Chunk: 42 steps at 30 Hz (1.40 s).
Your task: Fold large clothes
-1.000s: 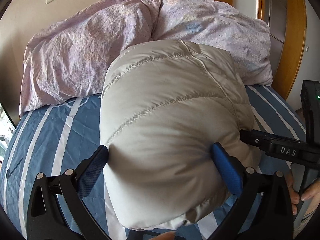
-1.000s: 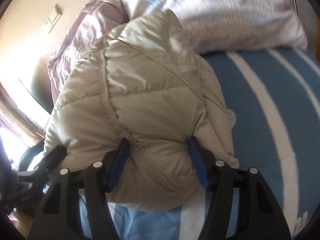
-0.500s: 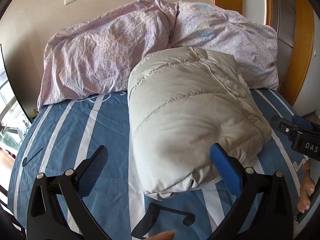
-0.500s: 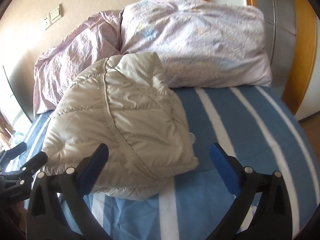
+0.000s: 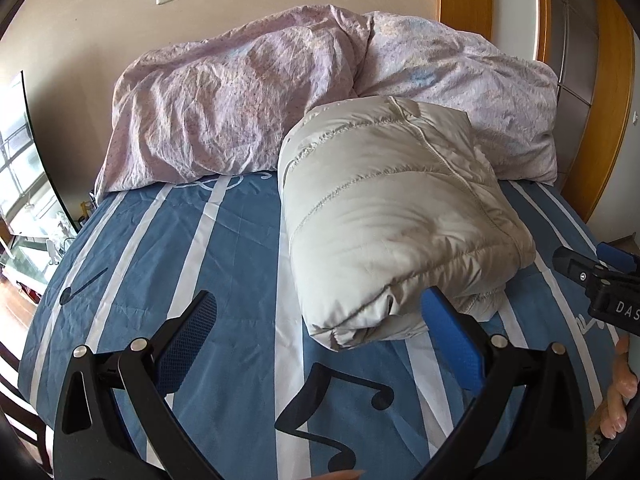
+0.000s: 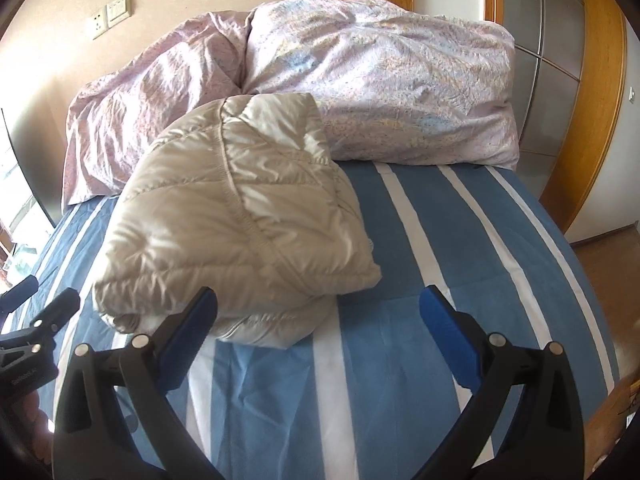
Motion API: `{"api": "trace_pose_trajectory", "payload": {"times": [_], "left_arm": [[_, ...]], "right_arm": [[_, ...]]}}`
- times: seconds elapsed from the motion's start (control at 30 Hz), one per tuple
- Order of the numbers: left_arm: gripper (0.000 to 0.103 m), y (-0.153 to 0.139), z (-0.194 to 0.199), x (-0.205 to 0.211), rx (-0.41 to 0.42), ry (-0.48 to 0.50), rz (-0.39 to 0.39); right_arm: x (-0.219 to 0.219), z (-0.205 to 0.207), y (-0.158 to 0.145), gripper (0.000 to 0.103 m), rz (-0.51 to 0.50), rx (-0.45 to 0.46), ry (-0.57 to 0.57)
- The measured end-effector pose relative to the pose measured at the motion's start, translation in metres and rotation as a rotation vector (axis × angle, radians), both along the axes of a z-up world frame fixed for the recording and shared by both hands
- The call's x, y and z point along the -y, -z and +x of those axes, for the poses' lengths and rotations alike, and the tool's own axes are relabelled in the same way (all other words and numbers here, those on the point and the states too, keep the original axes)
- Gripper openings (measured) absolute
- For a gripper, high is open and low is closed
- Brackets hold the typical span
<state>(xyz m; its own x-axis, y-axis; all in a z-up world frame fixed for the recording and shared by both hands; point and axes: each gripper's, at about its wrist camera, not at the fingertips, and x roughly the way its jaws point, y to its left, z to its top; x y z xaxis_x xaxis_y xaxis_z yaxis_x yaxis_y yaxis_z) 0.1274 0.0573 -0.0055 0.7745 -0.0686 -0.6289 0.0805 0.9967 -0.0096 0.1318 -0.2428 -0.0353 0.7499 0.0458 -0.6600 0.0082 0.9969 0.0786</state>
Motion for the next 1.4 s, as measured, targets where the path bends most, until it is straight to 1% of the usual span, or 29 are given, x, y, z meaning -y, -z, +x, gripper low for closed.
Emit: {"api": "trace_pose_trajectory", "payload": {"times": [0.37,0.63,0.87,0.97,1.07,1.27,1.4], "left_arm": [[0.102,0.002,-0.022,-0.009,-0.059,-0.027,0.011],[0.102,0.002,-0.036,-0.012,-0.098,-0.030,0.012],[0.102,0.003,-0.041,-0.012,-0.129,-0.029,0.014],[0.102,0.002,-0.043,-0.011,-0.135,-0.023,0.010],[0.102,0.001,-0.045,-0.009,-0.132,-0.024,0.014],[0.102,-0.001,-0.048,-0.008,-0.140,-0.026,0.005],[0.102,-0.003,-0.050,-0.004,-0.142,-0.021,0.009]], "right_arm": [[-0.022,-0.030,0.007,0.101,-0.020,-0.069,-0.048],[-0.028,-0.047,0.006,0.101,-0.032,-0.077,-0.056],[-0.030,-0.051,0.004,0.101,-0.024,-0.098,-0.056],[-0.029,-0.053,0.002,0.101,-0.024,-0.097,-0.053],[-0.030,-0.059,-0.002,0.101,-0.049,-0.084,-0.041],[-0.030,-0.068,-0.009,0.101,-0.068,-0.059,-0.041],[-0.028,-0.071,-0.012,0.101,-0.067,-0.058,-0.036]]}}
